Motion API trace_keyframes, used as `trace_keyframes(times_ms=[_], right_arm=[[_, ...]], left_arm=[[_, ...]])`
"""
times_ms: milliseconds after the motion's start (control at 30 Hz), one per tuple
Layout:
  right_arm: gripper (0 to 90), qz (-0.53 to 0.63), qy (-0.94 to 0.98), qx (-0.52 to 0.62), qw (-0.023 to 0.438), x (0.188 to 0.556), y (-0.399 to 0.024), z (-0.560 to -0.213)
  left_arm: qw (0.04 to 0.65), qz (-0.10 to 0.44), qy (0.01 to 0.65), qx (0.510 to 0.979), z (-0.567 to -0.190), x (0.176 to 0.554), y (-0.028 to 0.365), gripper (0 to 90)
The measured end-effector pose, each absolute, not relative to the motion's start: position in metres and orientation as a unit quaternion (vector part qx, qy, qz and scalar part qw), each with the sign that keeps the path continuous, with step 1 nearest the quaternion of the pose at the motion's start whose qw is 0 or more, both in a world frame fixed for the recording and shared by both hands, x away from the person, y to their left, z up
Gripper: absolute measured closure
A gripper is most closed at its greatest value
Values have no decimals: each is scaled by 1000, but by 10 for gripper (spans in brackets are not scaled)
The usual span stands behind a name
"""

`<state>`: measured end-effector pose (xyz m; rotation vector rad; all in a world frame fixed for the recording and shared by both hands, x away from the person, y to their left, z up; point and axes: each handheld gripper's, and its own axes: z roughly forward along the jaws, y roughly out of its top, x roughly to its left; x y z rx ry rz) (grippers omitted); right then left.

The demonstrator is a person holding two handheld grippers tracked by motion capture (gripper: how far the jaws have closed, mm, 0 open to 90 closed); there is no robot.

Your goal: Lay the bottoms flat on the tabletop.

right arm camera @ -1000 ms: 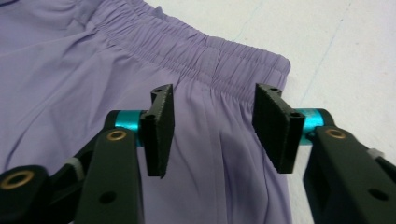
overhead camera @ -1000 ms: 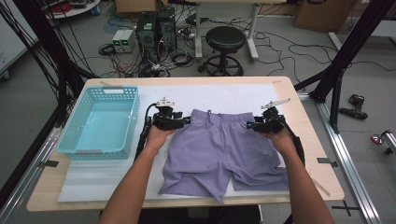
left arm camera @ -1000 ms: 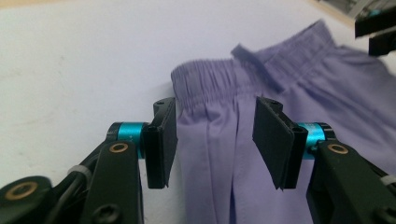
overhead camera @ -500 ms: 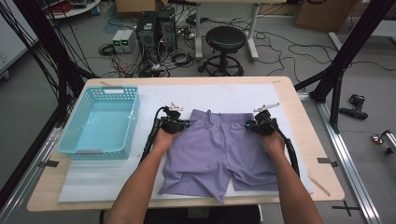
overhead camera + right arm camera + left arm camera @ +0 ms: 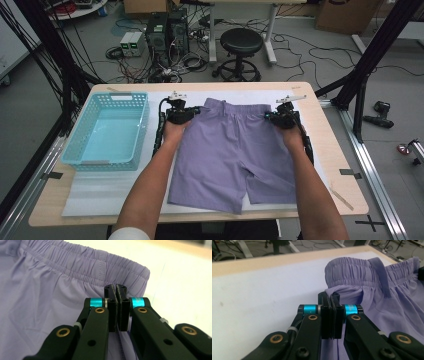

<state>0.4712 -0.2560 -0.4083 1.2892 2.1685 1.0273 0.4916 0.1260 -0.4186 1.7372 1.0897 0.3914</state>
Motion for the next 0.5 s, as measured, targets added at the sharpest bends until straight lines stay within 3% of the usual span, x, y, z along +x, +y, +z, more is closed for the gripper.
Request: trace_keyframes(times_ms=[333,367,400,433,500], right_arm=[[888,367,757,481,248,501,-244,-405],[832,376,745,492,249,502,-242,-406],[709,377,741,499,246,503,-240,-407],[623,367,742,502,251,502,-239,-408],[573,366,745,501,246,499,-240,-406]], left_arm=[[505,191,448,713,-416,511,128,859],[506,191,459,705,-417,512,127,722],[499,184,471,704,-418,512,128,562],[490,180,474,709,-419,511,130,499],[489,177,473,711,-418,506,135,492]])
